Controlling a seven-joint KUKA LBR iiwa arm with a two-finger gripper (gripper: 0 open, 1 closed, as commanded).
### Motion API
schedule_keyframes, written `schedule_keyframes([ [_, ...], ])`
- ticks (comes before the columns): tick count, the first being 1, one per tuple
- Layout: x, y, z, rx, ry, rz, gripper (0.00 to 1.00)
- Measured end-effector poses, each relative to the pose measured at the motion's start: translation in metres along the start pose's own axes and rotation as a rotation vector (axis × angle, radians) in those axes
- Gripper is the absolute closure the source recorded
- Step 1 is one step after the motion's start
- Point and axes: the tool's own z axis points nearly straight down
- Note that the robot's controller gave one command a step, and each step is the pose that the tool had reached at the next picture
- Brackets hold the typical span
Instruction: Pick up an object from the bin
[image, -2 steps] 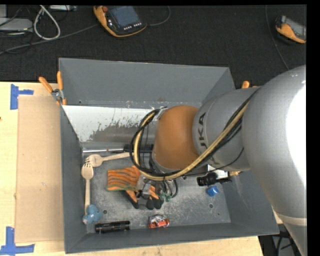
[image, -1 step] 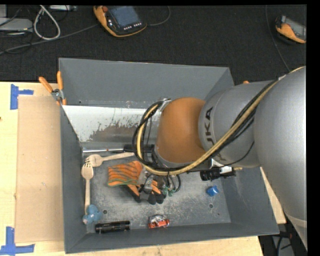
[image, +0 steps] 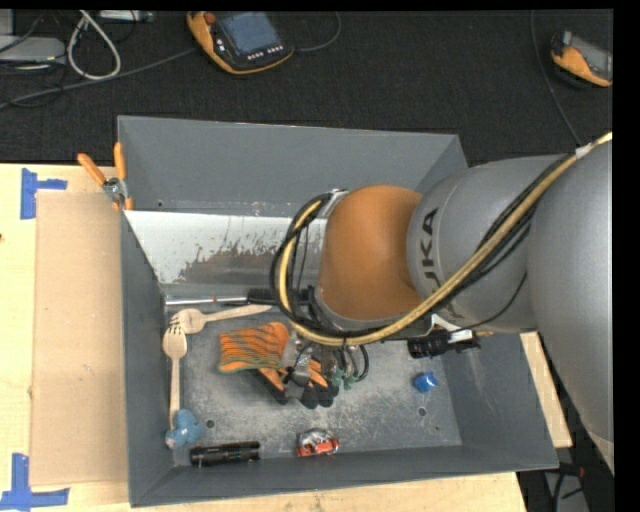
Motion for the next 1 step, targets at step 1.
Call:
schedule_keyframes([
  [1,-0.0014,0.0011,-0.0442,-0.004,-0.009,-0.001,1.00],
])
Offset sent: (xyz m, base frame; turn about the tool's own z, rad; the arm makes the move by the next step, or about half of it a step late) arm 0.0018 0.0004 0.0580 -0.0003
